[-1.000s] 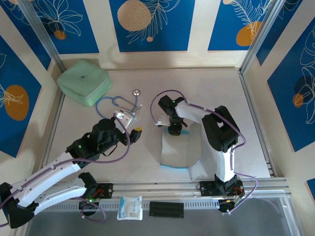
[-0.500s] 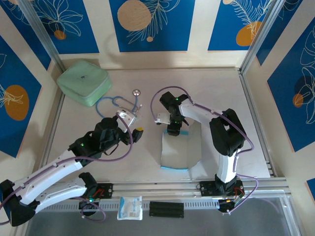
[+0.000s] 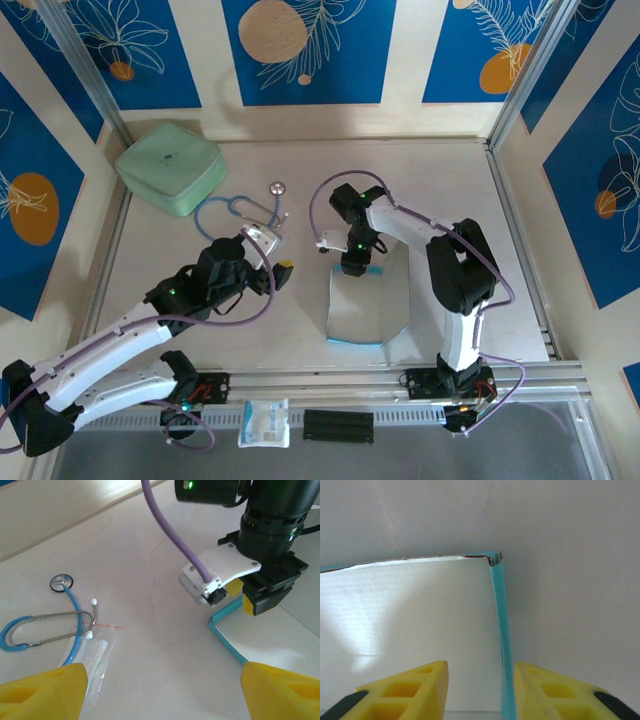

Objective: Fold the paper box

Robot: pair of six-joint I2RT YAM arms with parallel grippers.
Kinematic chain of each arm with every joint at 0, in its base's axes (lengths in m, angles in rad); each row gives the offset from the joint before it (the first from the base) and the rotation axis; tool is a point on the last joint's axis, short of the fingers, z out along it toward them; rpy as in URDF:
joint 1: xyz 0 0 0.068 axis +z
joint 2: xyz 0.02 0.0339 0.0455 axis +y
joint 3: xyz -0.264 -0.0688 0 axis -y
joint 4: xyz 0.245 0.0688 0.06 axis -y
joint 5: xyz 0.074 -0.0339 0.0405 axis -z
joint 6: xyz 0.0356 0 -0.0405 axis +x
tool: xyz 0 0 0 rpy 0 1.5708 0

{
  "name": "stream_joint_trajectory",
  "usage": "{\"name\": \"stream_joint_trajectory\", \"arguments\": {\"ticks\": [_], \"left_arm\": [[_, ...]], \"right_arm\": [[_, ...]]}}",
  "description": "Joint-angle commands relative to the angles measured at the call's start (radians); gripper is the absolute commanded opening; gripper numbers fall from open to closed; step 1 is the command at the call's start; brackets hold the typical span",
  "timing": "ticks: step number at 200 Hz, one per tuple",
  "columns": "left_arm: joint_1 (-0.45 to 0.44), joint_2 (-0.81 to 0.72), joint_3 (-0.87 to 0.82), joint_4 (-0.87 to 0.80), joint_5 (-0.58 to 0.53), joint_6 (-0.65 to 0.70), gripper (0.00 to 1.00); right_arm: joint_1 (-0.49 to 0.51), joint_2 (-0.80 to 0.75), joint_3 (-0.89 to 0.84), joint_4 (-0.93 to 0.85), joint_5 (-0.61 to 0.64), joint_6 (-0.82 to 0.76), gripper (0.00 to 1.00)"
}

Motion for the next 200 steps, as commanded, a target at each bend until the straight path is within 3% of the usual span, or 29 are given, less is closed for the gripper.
{"name": "stream_joint_trajectory", "arguments": {"ticks": [1, 55, 95, 144, 200], "left_arm": [[0.006, -0.009, 0.03, -0.01, 0.009, 0.011, 0.81], [0.006, -0.02, 0.018, -0.005, 0.007, 0.01, 0.81], [0.006, -0.017, 0.018, -0.004, 0.007, 0.015, 0.81], [0.007, -0.017, 0.015, -0.002, 0.01, 0.013, 0.81], [0.007, -0.016, 0.01, 0.001, 0.013, 0.014, 0.81]], "right_arm": [[-0.009, 0.04, 0.036, -0.045, -0.033, -0.012, 0.34], [-0.017, 0.064, 0.024, -0.031, -0.045, -0.004, 0.2], [-0.005, 0.098, 0.023, -0.03, 0.02, -0.017, 0.24], [0.026, 0.121, 0.001, 0.024, 0.123, -0.026, 0.19], [0.03, 0.018, 0.027, 0.032, 0.096, -0.03, 0.27]]}}
